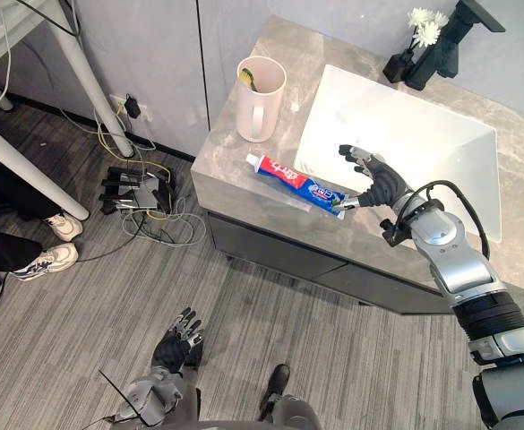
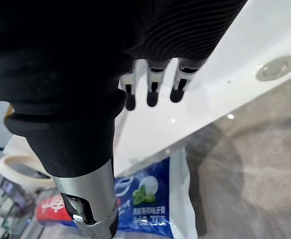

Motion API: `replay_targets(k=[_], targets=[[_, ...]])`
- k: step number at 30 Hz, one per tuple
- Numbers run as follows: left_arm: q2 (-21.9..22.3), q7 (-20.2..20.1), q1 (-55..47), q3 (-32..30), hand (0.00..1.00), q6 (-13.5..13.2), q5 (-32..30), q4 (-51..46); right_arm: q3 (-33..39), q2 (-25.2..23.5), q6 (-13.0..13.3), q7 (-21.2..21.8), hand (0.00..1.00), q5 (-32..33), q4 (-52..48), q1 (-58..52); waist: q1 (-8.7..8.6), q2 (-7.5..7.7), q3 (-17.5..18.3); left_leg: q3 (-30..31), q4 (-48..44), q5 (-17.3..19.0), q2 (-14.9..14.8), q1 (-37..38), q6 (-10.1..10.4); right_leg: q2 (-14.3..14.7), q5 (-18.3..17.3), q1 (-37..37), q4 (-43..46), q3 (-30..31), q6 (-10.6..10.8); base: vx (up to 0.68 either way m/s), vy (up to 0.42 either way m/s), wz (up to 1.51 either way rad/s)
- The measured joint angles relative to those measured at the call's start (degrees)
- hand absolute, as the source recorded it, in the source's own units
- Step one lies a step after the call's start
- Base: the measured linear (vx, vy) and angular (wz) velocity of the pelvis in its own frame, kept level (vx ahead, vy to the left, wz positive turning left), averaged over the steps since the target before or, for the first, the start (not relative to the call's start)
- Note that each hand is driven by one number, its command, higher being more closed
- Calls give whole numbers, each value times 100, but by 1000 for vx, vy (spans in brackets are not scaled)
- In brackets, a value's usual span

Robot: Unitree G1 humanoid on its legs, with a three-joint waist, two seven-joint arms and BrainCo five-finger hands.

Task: Organize washtable

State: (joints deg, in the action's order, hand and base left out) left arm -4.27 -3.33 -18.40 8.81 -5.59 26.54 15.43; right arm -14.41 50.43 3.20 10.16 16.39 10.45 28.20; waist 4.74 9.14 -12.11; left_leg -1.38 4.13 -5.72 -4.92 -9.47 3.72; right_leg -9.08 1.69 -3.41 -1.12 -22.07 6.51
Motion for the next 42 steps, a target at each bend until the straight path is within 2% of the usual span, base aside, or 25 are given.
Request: replay_targets(k=[4,14,15,21,28,31,38,42], targets=[[3,1,93,-9,0,-2,0,-98,-17,0,-4,-1,0,-1,44,6,86,13,-94,-5,-9,-4,-1,-92,-6,-1,24,-77,-10,6,0,-2,2,-1],[-11,98,102,-51,0,-4,0,-273,-21,0,-9,-5,0,-1,120,170,93,66,-256,102,-31,-10,22,-239,-13,-4,29,-150,-10,-109,4,10,6,6],[-12,98,105,-52,0,-4,0,-315,-21,0,-9,-9,100,-2,120,170,97,80,-305,125,-42,-10,22,-261,-13,-5,29,-152,-10,-130,4,-11,7,7],[-32,100,113,-135,0,-4,0,-380,-3,111,34,-50,100,6,55,250,89,126,-421,163,-98,-10,24,-395,-13,-2,29,-243,1,-150,4,-3,3,1],[-40,102,113,-216,0,-5,-1,-499,32,186,20,-257,100,-8,71,372,173,129,-461,199,-104,-11,49,-419,-14,-9,29,-249,1,-177,4,8,4,2],[-42,102,115,-215,0,-7,-1,-554,31,204,21,-257,100,-17,121,422,230,130,-462,211,-104,-10,50,-415,-14,-10,29,-238,1,-188,4,4,3,1],[-63,102,116,-209,0,-7,-4,-559,-34,240,16,-246,100,-125,166,511,231,125,-492,232,-111,-10,52,-360,-14,-55,28,-182,20,-214,3,0,9,1],[-82,101,116,-200,0,-7,-5,-558,-325,366,35,-127,100,-133,154,551,225,123,-493,196,-110,-7,59,-234,-15,-71,27,-81,33,-170,4,-6,18,-4]])
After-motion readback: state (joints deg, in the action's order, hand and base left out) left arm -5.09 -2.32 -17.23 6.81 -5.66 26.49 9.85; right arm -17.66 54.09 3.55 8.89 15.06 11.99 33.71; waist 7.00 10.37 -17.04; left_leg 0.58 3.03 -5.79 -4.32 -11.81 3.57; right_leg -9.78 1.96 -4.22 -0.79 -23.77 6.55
